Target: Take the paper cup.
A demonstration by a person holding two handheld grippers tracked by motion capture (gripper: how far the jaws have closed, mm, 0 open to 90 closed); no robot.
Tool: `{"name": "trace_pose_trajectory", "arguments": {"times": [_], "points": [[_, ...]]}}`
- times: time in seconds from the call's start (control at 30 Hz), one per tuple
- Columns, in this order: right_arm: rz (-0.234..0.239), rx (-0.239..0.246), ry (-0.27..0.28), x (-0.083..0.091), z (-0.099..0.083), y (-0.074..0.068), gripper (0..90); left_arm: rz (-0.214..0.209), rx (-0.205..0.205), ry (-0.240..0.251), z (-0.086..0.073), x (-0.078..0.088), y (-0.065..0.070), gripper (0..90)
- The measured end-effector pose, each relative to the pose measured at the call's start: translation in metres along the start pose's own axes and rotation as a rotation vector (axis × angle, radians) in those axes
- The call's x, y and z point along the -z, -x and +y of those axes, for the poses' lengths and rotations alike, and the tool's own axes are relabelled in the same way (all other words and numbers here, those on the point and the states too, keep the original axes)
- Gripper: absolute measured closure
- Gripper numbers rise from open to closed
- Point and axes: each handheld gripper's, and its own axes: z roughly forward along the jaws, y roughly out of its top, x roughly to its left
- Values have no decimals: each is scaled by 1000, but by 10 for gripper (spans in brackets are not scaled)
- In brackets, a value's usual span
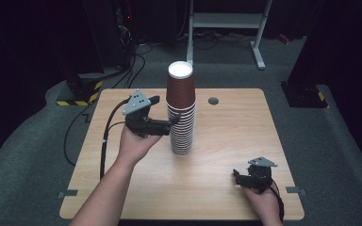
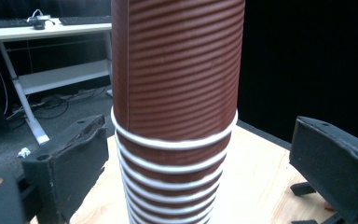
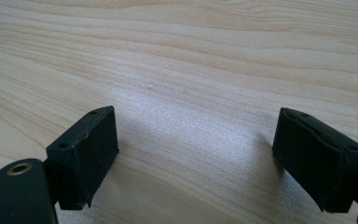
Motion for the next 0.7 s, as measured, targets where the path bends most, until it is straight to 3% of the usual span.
{"name": "trace_pose_trajectory", "arguments": {"times": [0.7], "points": [[0,0,0,0,0,0,136,-8,-29,24,42,-22,-2,51]]}}
